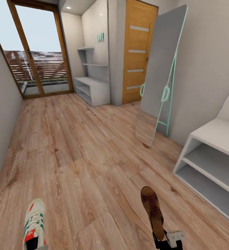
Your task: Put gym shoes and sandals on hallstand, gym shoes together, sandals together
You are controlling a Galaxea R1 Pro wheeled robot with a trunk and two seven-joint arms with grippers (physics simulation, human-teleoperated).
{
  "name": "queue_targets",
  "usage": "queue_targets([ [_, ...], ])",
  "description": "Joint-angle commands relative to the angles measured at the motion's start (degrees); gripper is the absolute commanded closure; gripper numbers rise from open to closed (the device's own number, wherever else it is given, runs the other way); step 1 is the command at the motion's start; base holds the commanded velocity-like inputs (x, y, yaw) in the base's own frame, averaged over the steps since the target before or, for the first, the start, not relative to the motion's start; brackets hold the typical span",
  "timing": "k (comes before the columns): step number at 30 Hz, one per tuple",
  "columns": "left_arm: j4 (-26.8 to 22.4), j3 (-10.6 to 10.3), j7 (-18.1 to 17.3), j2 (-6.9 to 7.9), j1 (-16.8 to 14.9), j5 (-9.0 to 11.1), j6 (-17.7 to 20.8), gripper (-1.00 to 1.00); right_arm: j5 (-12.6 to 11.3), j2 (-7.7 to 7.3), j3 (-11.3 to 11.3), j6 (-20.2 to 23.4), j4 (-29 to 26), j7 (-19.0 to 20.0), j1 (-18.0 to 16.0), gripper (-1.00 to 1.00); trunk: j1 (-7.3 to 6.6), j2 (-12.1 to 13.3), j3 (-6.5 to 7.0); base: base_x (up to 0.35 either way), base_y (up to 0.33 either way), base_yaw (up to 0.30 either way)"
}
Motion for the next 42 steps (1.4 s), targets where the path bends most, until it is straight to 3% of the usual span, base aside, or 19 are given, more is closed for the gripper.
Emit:
queue_targets([
  [1,0.1,-0.2,0.3,0.03,0.0,0.4,-0.2,1.0,0.2,0.05,-0.5,-0.2,0.0,0.4,0.0,1.0,0.02,0.0,-0.05,0.298,0.141,0.279],
  [30,1.3,-0.2,0.3,0.05,0.0,0.4,-0.2,1.0,0.2,0.05,-0.5,-0.2,0.0,0.4,0.0,1.0,0.02,0.0,-0.05,0.307,0.119,0.277],
  [42,1.3,-0.2,0.3,-0.05,0.0,0.4,-0.2,1.0,0.4,-0.04,-0.5,-0.2,-0.1,0.6,0.0,1.0,0.02,0.0,-0.05,0.324,0.052,0.043],
])
